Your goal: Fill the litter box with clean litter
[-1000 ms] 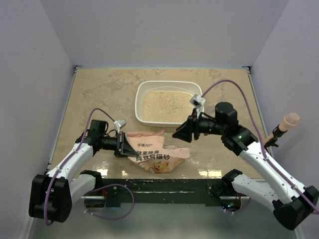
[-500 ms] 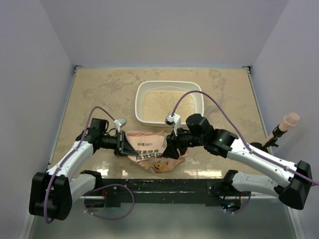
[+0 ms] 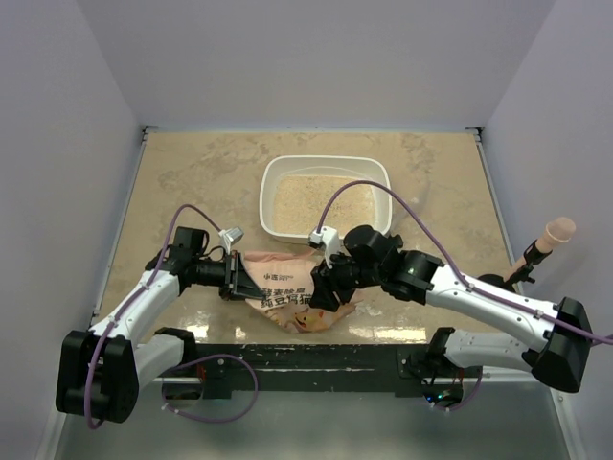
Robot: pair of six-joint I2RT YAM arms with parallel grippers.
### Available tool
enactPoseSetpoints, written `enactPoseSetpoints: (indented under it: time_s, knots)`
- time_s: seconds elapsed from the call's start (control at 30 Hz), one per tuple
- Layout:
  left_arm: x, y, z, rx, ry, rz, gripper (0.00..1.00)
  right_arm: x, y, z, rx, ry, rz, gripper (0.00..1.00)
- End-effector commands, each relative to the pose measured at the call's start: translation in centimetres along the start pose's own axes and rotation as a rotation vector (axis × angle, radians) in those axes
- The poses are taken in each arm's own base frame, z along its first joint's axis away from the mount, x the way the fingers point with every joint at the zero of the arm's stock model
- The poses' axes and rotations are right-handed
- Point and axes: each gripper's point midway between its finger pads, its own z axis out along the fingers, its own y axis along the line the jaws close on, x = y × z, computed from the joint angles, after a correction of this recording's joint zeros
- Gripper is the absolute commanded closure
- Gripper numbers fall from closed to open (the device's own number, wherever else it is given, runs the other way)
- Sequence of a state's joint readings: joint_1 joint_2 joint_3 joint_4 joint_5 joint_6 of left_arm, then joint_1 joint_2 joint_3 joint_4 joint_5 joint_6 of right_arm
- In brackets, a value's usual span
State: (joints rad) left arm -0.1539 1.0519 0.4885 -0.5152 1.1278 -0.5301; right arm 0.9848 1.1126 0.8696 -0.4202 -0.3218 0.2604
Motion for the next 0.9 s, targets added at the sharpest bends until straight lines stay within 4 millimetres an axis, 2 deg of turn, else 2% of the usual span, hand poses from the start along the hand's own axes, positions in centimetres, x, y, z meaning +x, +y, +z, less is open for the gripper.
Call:
enactPoseSetpoints:
  time_s: [0.0,0.27,0.43,0.5,0.6,0.63,0.7,0.8,0.83,0.87]
  knots:
    - [-0.4,-0.3,-0.1,-0.016,-0.004,0.025,1.00,0.0,0.5,0.1,0.006,-0.002,-0.010,0.48]
    - [-0.7,-0.6,-0.1,-0.010,-0.006,0.034,1.00,1.6,0.7,0.4,0.040,0.054,0.019,0.49]
    - [-1.0,-1.1,-0.2,0.000,-0.009,0.046,1.00,3.5,-0.6,1.5,0.133,0.136,0.056,0.54]
    - [-1.1,-1.2,-0.2,0.005,-0.009,0.049,1.00,4.0,-0.7,1.7,0.149,0.157,0.064,0.59]
    - [-1.3,-1.6,-0.3,0.015,-0.010,0.059,1.00,4.5,-1.5,1.9,0.202,0.176,0.079,0.85]
    - [-1.4,-1.9,-0.3,0.018,-0.013,0.068,1.00,4.6,-1.7,1.8,0.215,0.179,0.083,1.00]
    - [-1.7,-2.2,-0.4,0.024,-0.015,0.081,0.99,4.2,-1.8,1.6,0.230,0.163,0.088,1.00]
    - [-2.7,-3.4,-0.8,0.026,-0.030,0.147,0.89,3.8,-1.7,0.7,0.240,0.138,0.096,1.00]
    - [-3.4,-4.4,-1.2,0.017,-0.042,0.204,0.87,3.7,-1.6,0.3,0.240,0.127,0.100,1.00]
    - [-4.0,-5.0,-1.5,0.001,-0.054,0.238,0.80,3.6,-1.5,0.1,0.237,0.123,0.101,1.00]
